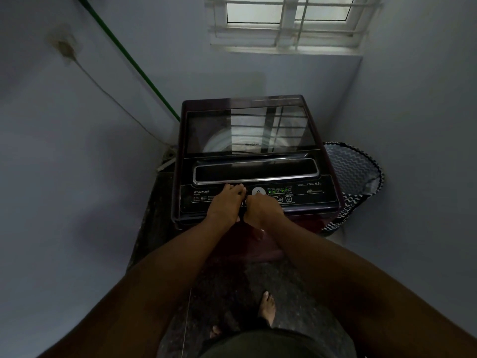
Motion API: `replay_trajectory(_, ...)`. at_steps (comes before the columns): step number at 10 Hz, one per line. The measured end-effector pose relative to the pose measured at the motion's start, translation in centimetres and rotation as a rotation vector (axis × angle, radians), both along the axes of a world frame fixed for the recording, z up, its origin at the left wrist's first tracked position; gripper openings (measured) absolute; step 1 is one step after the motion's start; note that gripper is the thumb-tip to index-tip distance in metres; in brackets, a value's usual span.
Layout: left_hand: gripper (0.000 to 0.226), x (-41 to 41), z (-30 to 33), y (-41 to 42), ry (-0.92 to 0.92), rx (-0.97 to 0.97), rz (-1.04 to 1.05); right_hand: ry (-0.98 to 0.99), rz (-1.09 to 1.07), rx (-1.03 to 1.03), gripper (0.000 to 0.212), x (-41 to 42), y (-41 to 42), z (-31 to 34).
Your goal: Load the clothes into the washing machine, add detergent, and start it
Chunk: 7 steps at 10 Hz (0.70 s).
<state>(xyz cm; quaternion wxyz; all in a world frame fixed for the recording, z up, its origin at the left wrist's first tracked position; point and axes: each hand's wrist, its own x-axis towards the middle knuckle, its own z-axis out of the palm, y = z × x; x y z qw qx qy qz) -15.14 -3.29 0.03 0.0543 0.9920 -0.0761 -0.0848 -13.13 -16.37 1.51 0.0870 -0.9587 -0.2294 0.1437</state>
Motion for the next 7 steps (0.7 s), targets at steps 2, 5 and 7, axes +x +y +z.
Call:
replay_trajectory(2, 0.095, 0.1, -0.3, 0.3, 0.002, 0.013, -0.023, -0.029, 0.004, -0.024, 0.026, 0.0, -0.2, -0.6)
replay_trajectory(5, 0.099, 0.1, -0.6, 0.4, 0.006, -0.006, -0.029, -0.175, -0.001, 0.066, 0.028, 1.1, -0.5, -1.0)
replay_trajectory(7, 0.073, 0.4, -0.8, 0.6, -0.078, -0.1, -0.019, -0.312, 0.041, -0.03, 0.051, 2.5, -0.5, -1.9)
